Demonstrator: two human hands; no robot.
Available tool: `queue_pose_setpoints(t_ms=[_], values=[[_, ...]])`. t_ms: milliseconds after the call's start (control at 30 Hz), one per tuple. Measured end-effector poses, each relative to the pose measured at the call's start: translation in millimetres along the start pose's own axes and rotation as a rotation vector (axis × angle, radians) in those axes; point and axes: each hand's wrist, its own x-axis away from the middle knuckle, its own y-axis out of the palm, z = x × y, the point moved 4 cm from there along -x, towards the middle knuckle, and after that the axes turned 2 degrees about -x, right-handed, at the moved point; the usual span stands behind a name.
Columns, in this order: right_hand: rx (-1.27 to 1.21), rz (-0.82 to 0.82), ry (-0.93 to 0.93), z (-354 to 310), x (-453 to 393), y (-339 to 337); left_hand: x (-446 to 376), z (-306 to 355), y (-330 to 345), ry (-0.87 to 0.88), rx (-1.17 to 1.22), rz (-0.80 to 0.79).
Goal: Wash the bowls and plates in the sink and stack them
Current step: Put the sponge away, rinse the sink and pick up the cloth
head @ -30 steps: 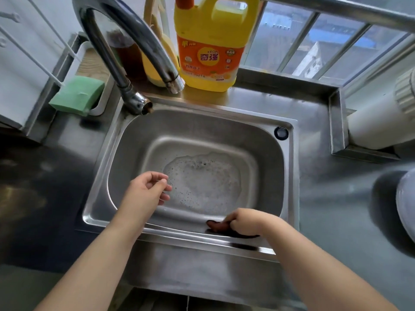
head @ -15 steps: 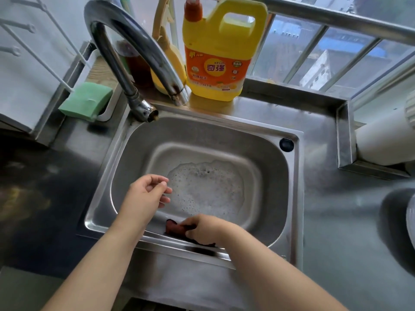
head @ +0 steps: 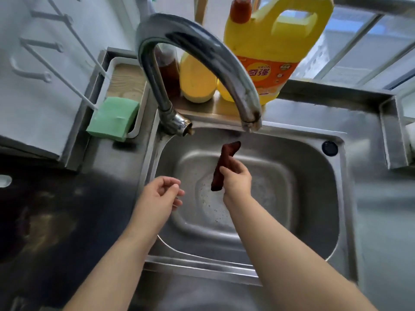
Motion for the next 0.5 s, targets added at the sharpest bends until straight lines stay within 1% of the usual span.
queue_pose_setpoints(t_ms=[67, 133, 200, 233, 300, 367, 433, 500], values=[[-0.106, -0.005, -0.003, 3.8, 5.8, 2.7, -13.5, 0.6, 11.0, -0.017, -0.031, -0.071], [-0.243, -0.053, 0.03, 6.9, 14.4, 3.1, -27.0, 1.0, 31.9, -0.072, -0.03, -0.183], [-0.327, -0.126, 0.057, 8.2, 24.3, 3.2, -37.4, 2.9, 56.1, -0.187, 0.094, -0.29], [-0.323, -0.149, 0.052, 7.8, 28.5, 2.5, -39.6, 4.3, 67.6, -0.254, 0.161, -0.347], [-0.237, -0.161, 0.002, 3.9, 32.6, -1.6, -41.0, 8.3, 83.1, -0.314, 0.188, -0.44], [-0.092, -0.17, -0.055, -5.3, 33.5, -7.0, -44.4, 6.6, 92.9, -0.304, 0.208, -0.461], [0.072, -0.204, -0.081, -15.8, 33.3, -12.4, -50.0, 4.6, 100.1, -0.296, 0.234, -0.398], [0.2, -0.221, -0.098, -25.3, 33.7, -20.6, -57.6, 2.6, 111.6, -0.303, 0.21, -0.337]])
